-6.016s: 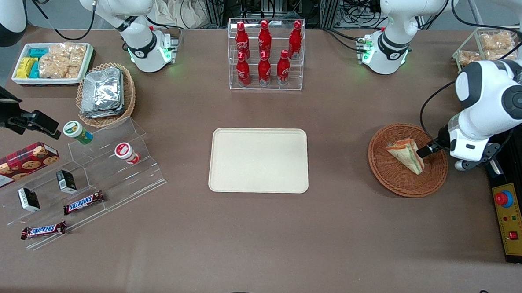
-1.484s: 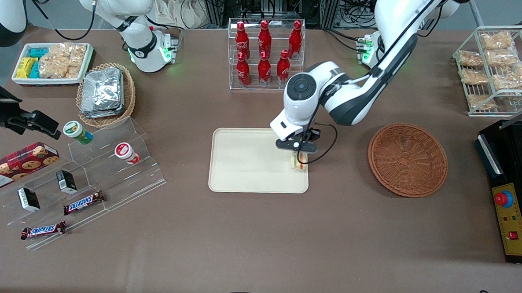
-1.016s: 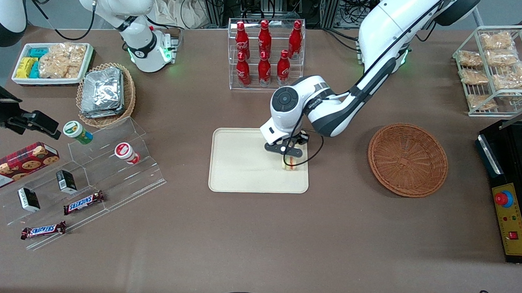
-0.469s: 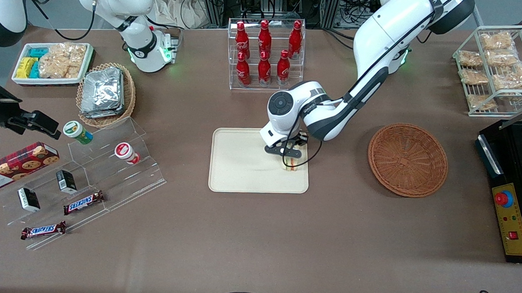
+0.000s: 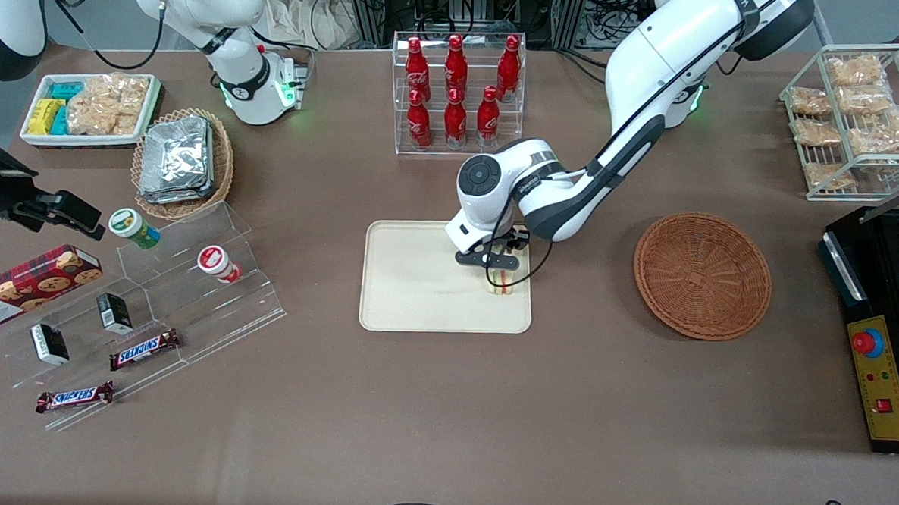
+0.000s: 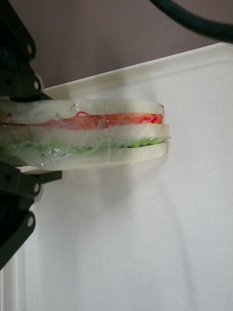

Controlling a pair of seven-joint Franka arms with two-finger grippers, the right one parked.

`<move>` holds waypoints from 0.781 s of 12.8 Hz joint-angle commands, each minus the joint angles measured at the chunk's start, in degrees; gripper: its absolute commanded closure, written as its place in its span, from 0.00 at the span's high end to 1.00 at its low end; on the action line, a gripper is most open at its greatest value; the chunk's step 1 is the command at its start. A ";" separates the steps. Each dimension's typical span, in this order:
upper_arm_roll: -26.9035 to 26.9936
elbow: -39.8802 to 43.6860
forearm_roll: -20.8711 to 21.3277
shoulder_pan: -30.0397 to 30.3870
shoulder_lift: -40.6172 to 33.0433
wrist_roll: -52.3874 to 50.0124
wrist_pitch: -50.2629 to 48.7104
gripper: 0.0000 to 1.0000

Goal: Place sandwich from basket to tray
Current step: 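Lower the sandwich onto the tray and open the left gripper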

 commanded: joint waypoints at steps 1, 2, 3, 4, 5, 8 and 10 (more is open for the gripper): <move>0.33 3.46 0.88 -0.72 0.66 -2.45 -0.77 1.00; 0.33 3.99 0.71 -0.46 0.22 -2.63 -0.95 1.00; 0.33 4.43 0.62 -0.37 -0.57 -2.72 -1.21 1.00; 0.42 4.78 0.53 -0.11 -1.36 -2.81 -1.56 1.00; 0.42 5.48 0.53 0.77 -2.15 -3.94 -2.09 1.00; 0.24 9.07 -0.95 3.49 -3.82 -5.09 -5.41 1.00; 0.51 13.02 -4.73 5.33 -5.14 -5.88 -11.55 1.00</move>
